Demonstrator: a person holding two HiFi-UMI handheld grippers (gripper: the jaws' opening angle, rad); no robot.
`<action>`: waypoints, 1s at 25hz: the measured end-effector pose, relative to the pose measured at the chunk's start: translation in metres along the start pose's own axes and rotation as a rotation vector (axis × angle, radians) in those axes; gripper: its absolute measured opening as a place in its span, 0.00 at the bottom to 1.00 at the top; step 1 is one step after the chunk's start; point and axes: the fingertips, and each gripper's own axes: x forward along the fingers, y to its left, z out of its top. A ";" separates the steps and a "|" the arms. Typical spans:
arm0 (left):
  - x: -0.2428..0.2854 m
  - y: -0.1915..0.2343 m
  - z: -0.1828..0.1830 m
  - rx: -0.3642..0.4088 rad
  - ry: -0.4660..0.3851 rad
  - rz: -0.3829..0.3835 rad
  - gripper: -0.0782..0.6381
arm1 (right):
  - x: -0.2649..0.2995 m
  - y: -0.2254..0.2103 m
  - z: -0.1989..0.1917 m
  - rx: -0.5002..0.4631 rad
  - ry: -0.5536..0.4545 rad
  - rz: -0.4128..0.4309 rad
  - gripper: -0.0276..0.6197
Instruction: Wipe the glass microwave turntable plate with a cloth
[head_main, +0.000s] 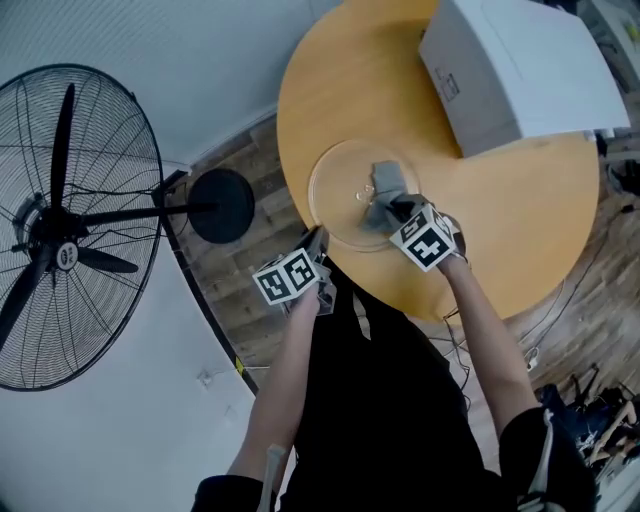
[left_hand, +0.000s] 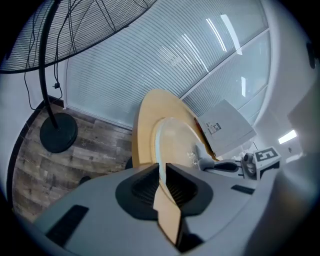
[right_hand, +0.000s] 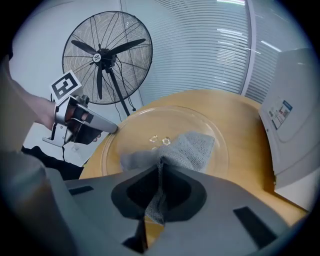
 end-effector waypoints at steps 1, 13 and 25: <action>0.000 0.000 0.000 0.001 -0.003 0.002 0.16 | -0.002 -0.001 -0.003 0.002 0.006 -0.007 0.09; -0.001 -0.003 0.000 0.024 0.015 -0.009 0.18 | -0.050 0.006 -0.018 0.100 -0.036 -0.095 0.09; -0.023 -0.018 0.013 0.118 0.020 -0.063 0.20 | -0.136 0.031 0.003 0.232 -0.209 -0.275 0.09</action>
